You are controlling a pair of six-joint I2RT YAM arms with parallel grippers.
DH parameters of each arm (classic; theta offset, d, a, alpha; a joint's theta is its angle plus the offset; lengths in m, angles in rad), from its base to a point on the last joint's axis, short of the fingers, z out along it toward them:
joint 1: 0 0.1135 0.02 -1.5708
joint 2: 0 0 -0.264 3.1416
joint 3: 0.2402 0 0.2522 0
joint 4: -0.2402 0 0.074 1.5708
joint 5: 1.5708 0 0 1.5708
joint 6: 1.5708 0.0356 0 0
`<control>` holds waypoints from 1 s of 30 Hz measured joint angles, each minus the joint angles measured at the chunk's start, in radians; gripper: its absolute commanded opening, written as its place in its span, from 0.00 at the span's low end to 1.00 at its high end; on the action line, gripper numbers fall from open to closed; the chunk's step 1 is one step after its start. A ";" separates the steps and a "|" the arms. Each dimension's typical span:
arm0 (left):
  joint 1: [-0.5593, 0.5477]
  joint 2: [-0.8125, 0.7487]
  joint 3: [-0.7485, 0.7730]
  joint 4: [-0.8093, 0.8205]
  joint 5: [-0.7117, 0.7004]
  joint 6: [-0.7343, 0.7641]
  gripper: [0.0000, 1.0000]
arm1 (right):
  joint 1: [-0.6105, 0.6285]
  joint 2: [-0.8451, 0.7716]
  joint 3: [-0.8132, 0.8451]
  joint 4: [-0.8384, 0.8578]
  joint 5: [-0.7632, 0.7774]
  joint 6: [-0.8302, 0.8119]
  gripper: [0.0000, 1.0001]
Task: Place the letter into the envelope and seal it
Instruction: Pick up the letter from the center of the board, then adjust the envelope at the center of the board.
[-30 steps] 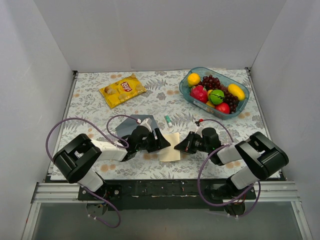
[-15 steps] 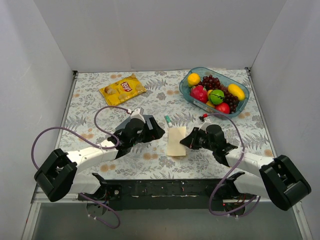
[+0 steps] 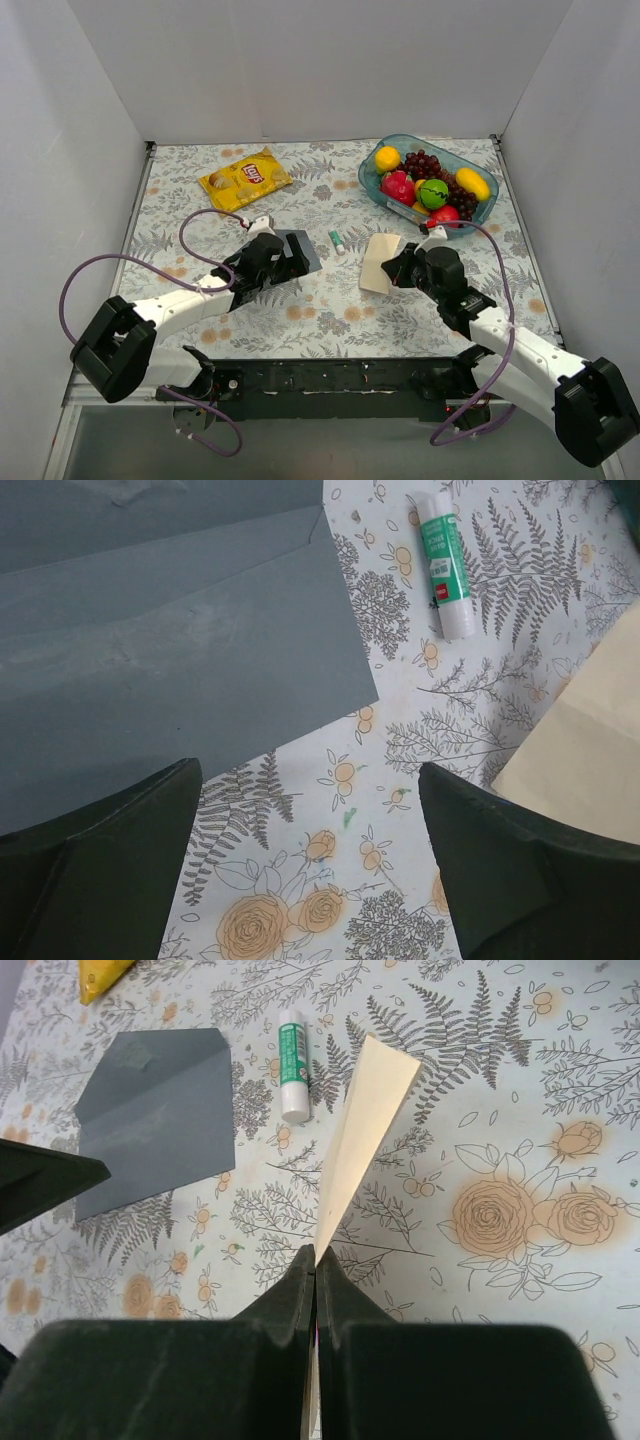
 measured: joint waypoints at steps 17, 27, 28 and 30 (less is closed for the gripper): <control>0.019 0.041 0.070 -0.079 -0.113 0.044 0.87 | 0.000 0.112 0.134 -0.087 0.006 -0.141 0.01; 0.019 0.164 0.179 -0.193 -0.211 0.052 0.86 | 0.000 0.158 0.175 -0.084 0.007 -0.206 0.01; 0.019 0.179 0.191 -0.198 -0.220 0.052 0.86 | 0.000 0.161 0.175 -0.082 0.005 -0.209 0.01; 0.019 0.206 0.213 -0.208 -0.233 0.051 0.86 | 0.000 0.165 0.175 -0.077 0.002 -0.214 0.01</control>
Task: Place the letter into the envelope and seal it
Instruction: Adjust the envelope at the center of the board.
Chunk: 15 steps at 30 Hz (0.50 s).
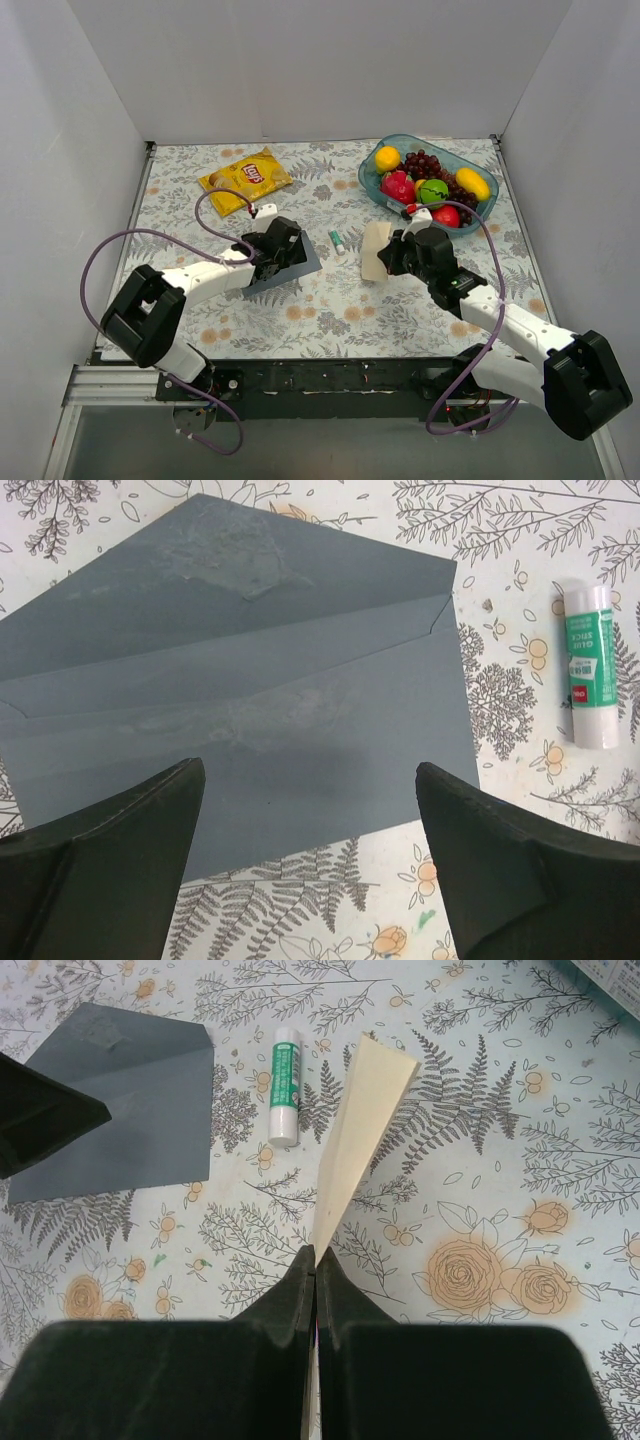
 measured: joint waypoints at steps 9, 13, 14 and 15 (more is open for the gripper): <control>0.000 0.088 0.031 0.000 -0.006 -0.002 0.85 | 0.000 -0.001 0.000 0.008 -0.002 -0.028 0.01; 0.000 0.127 0.034 -0.003 -0.005 -0.003 0.85 | 0.000 -0.002 0.002 0.008 0.002 -0.034 0.01; 0.000 0.137 0.039 -0.006 -0.006 -0.003 0.85 | 0.000 -0.002 0.005 0.008 0.002 -0.034 0.01; 0.000 0.149 0.047 -0.011 -0.008 -0.003 0.85 | 0.000 -0.002 0.008 0.008 0.002 -0.034 0.01</control>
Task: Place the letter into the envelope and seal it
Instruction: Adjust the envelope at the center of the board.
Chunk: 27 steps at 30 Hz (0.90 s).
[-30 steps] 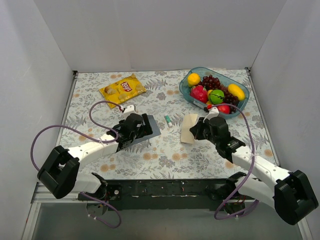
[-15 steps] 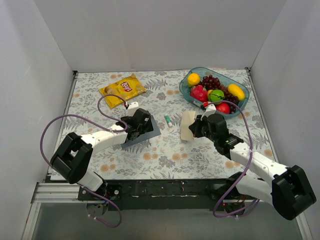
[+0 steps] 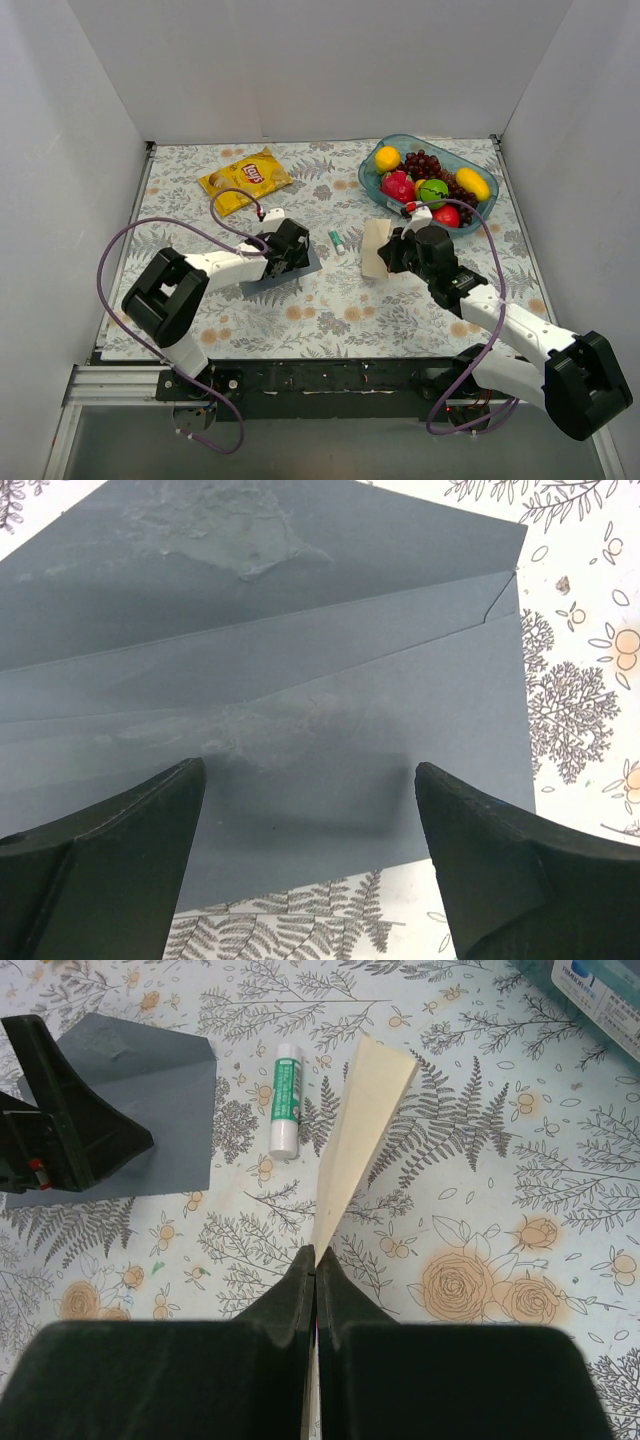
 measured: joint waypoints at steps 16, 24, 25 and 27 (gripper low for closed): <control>0.000 0.080 0.053 0.039 0.015 0.143 0.68 | 0.000 -0.060 0.010 -0.015 0.033 0.021 0.01; 0.001 0.079 0.019 0.149 0.064 0.248 0.78 | 0.000 -0.076 0.010 -0.053 0.056 0.014 0.01; 0.001 0.079 0.018 0.153 0.070 0.257 0.78 | 0.000 -0.077 0.010 -0.055 0.056 0.012 0.01; 0.000 0.077 0.014 0.166 0.085 0.276 0.79 | 0.000 -0.077 0.010 -0.056 0.057 0.006 0.01</control>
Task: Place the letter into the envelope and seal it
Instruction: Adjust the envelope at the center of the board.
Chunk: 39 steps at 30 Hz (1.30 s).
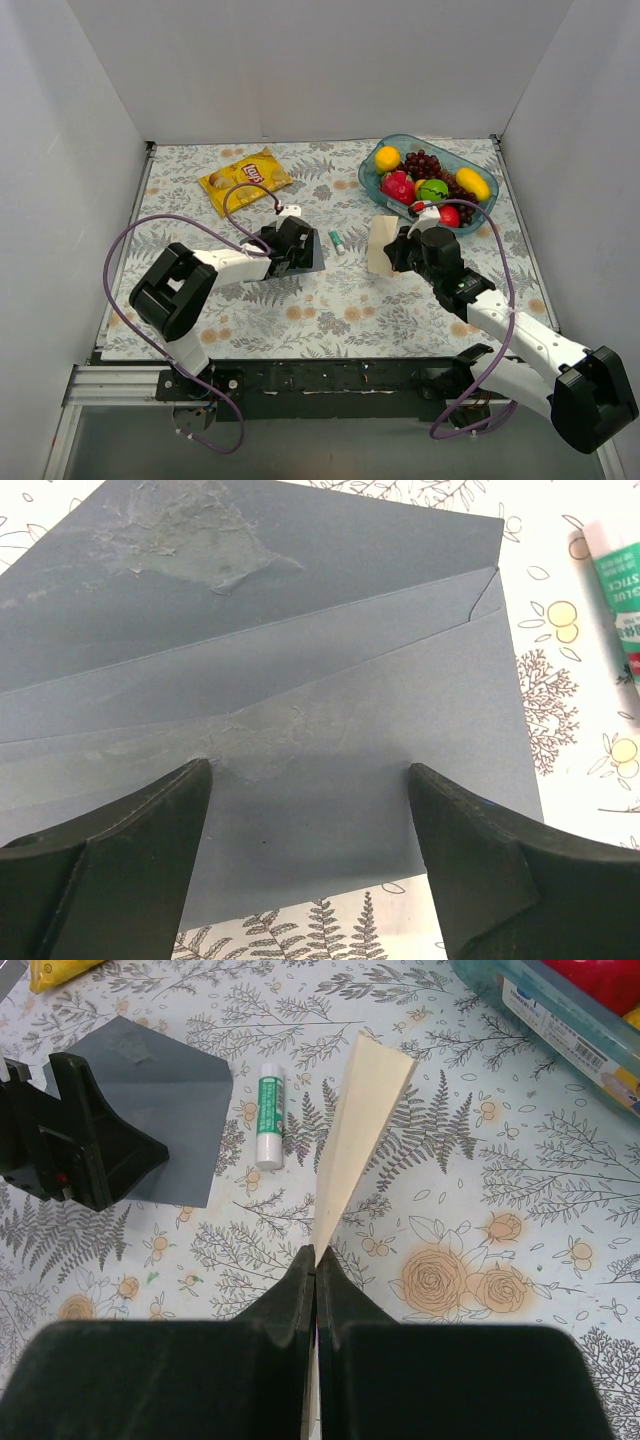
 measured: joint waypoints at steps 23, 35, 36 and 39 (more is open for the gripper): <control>-0.109 -0.099 -0.041 -0.090 0.072 -0.006 0.81 | 0.000 0.000 0.000 -0.005 0.002 -0.012 0.01; -0.109 -0.183 -0.022 0.060 0.179 -0.066 0.00 | 0.000 -0.053 0.000 -0.019 0.047 -0.006 0.01; -0.108 -0.174 -0.022 0.069 0.192 -0.072 0.00 | 0.000 -0.054 0.000 -0.019 0.050 -0.006 0.01; -0.109 -0.135 -0.022 0.099 0.219 -0.093 0.00 | 0.000 -0.055 0.000 -0.020 0.060 -0.007 0.01</control>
